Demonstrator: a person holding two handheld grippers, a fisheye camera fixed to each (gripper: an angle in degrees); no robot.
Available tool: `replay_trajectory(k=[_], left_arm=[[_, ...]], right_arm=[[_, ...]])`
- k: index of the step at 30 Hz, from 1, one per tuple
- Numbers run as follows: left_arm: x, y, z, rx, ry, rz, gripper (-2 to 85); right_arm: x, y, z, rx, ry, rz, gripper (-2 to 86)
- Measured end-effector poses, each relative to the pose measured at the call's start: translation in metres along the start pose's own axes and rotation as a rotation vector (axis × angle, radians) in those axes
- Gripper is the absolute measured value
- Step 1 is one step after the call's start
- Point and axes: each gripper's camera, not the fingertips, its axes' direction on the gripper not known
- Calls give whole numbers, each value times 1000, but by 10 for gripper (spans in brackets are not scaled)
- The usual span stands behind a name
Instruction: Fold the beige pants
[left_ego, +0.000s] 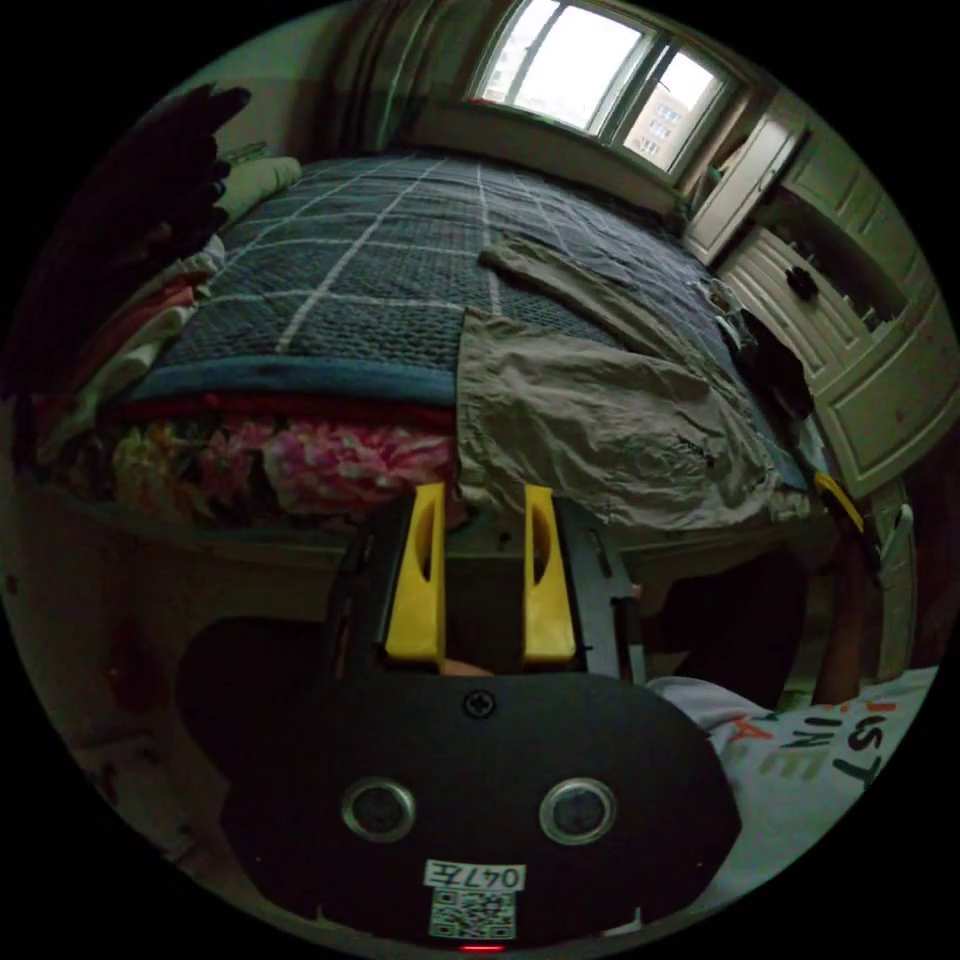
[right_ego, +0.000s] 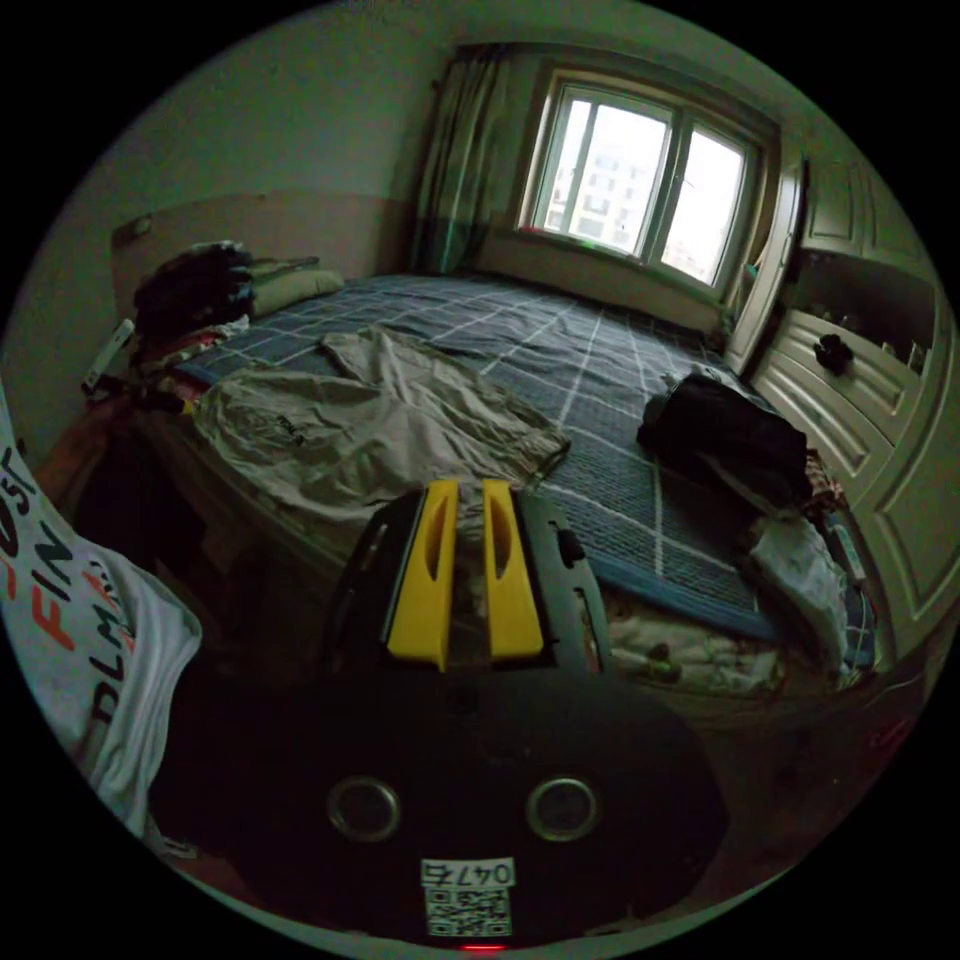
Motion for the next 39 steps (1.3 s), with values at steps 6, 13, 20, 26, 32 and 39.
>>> replay_trajectory(k=[6, 13, 20, 26, 32, 39], left_arm=[[-37, 16, -7, 84, 76, -142, 27], [-61, 26, -19, 191, 315, -168, -7], [-52, 12, -40, 217, 231, -72, -9], [-56, -5, -49, 249, 221, -83, -9], [-51, -26, -60, 279, 167, -88, -10], [-37, -69, -54, 211, 76, -48, -10]], right_arm=[[-5, 10, 13, -96, -1, -35, 34], [-46, 17, 35, -151, 39, -342, 51], [-86, 22, 75, -237, 236, -742, 54], [-95, 24, 101, -284, 233, -970, 13], [-76, 9, 70, -252, 109, -881, 2], [-46, 4, 41, -261, -111, -804, 1]])
